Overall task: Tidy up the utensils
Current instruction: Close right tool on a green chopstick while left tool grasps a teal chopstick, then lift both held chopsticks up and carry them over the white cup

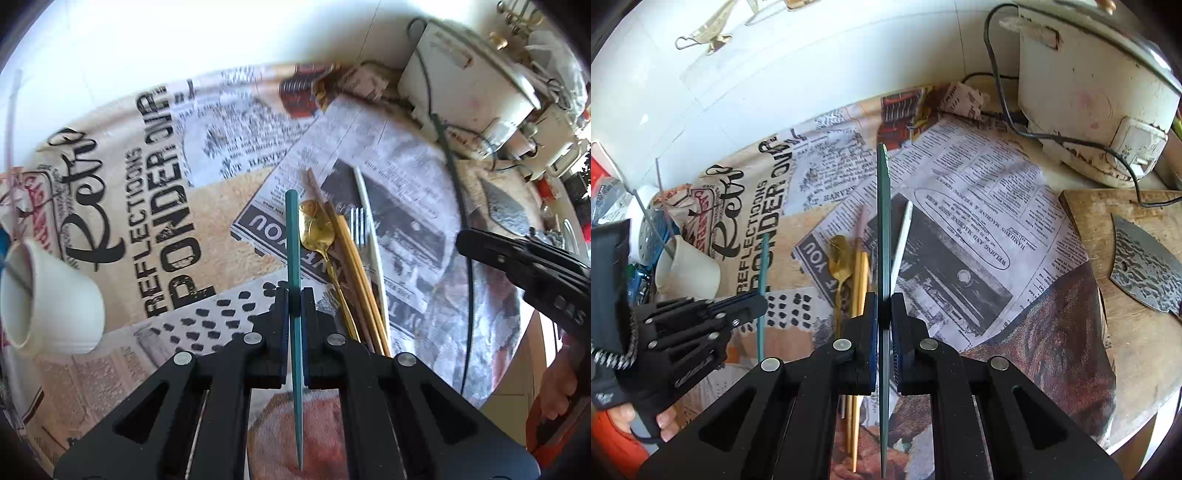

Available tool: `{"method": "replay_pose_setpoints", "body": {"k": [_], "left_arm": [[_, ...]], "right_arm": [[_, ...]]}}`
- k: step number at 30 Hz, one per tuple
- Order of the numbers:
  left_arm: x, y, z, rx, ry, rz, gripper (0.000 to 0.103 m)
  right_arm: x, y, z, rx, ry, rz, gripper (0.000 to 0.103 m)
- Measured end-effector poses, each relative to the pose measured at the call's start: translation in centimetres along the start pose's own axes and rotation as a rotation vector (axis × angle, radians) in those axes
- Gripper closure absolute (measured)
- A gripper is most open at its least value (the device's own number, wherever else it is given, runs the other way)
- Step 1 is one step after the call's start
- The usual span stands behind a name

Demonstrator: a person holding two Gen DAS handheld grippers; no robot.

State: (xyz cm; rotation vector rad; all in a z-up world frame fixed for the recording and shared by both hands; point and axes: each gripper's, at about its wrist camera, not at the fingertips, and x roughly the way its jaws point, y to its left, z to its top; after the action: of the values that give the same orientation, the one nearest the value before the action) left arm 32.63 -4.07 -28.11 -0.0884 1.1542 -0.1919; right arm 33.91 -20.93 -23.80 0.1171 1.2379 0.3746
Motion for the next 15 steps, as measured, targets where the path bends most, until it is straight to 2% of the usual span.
{"method": "replay_pose_setpoints", "body": {"k": [15], "left_arm": [[-8.0,0.7,-3.4,-0.047,-0.202,-0.032,0.099]], "right_arm": [[-4.2,4.7,-0.3,-0.063,-0.103,0.017,0.097]]}}
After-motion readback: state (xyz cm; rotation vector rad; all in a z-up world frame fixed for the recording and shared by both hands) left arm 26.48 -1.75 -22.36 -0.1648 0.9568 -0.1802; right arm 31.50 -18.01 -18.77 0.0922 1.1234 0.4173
